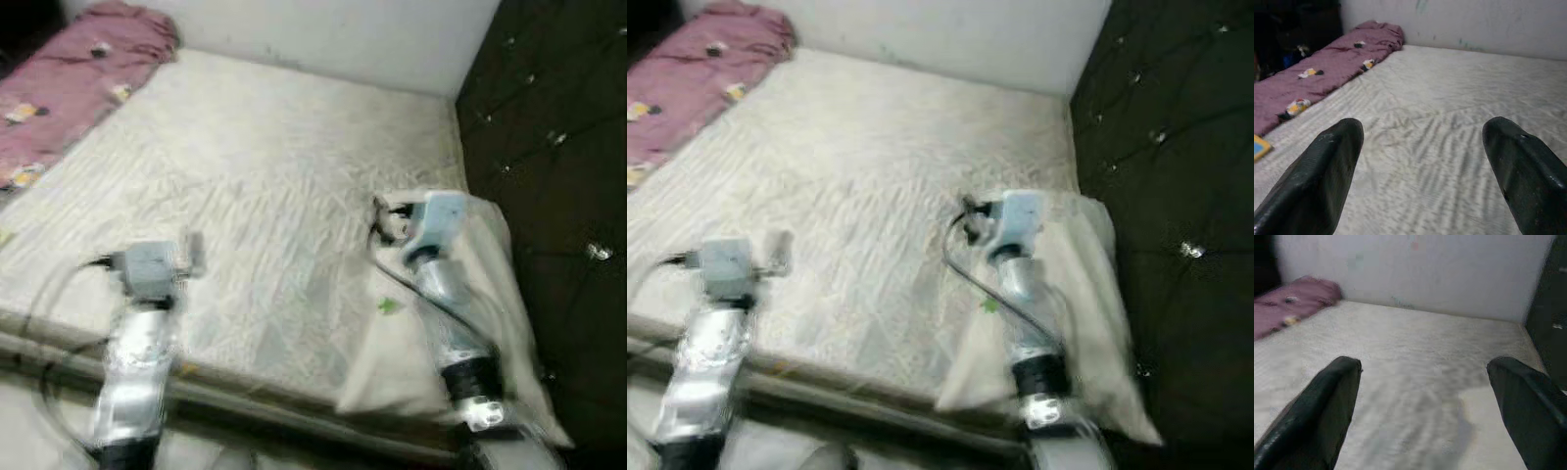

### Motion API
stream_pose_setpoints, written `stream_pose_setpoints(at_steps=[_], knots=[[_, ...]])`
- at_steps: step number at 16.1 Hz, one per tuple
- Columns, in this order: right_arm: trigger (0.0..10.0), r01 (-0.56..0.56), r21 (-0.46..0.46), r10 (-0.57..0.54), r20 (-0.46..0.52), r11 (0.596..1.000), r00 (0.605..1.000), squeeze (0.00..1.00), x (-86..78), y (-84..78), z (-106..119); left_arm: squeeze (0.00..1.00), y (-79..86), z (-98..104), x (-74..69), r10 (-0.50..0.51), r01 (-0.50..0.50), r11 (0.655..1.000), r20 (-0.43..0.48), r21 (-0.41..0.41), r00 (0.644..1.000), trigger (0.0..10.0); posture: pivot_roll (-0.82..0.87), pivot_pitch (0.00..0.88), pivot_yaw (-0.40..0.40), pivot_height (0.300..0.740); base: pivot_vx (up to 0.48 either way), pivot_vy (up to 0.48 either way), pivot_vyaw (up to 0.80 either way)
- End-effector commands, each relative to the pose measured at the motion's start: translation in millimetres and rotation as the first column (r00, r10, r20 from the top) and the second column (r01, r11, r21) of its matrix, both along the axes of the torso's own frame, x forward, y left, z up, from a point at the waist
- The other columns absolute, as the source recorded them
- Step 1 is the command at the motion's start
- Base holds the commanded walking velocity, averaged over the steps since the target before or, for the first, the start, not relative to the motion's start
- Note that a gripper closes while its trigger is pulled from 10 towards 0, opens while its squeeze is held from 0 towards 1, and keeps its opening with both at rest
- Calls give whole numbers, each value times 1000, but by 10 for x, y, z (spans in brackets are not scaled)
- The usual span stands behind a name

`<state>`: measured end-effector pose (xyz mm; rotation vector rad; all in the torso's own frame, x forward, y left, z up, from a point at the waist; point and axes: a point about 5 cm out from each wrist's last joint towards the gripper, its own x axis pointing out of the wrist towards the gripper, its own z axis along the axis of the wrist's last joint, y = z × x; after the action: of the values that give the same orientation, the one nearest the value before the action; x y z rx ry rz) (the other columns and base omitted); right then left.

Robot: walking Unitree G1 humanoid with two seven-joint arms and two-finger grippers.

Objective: Clean up the room

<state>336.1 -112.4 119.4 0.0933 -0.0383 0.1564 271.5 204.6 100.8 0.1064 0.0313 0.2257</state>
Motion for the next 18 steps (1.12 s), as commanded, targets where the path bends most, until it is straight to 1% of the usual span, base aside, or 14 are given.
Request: stream_pose_setpoints(at_steps=[1,2,3,5,6,7,9,13,18], knots=[[10000,36,-18,-36,12,999,999,0,21,-139,34,0,-129,102,65,-50,51,999,47,-15,998,10000,-3,0,-38,740,0,480,0],[10000,39,-21,-39,13,999,999,0,21,-146,34,0,-147,112,71,-67,68,998,51,-13,996,10000,-8,0,-34,740,0,480,0],[10000,39,-25,-39,12,999,999,0,20,-151,27,0,-177,103,77,-91,93,995,50,-42,995,10000,-10,0,-32,740,0,480,0],[10000,41,-24,-40,13,999,999,0,14,-159,22,0,-194,119,78,-101,104,994,58,-39,993,10000,-13,0,-30,740,0,480,0],[10000,41,-25,-41,11,999,999,0,10,-158,17,0,-198,121,75,-102,106,993,60,-58,993,10000,-13,0,-30,740,0,480,0],[10000,39,-25,-39,8,999,999,0,13,-156,15,0,-207,139,79,-114,119,991,75,-59,991,10000,-12,0,-31,740,0,480,0],[10000,35,-27,-35,-8,999,999,0,27,-153,0,0,-222,149,85,-109,115,989,75,-88,991,10000,-11,0,-36,740,0,480,-800],[10000,21,-45,-21,-9,999,1000,0,29,-133,-16,0,-252,144,85,-125,131,988,75,-86,989,10000,-13,0,-41,740,0,480,-800],[10000,14,-55,-15,-12,998,1000,0,44,-125,-20,0,-282,155,106,-147,154,985,83,-78,986,10000,-19,0,-44,740,0,478,-471]])
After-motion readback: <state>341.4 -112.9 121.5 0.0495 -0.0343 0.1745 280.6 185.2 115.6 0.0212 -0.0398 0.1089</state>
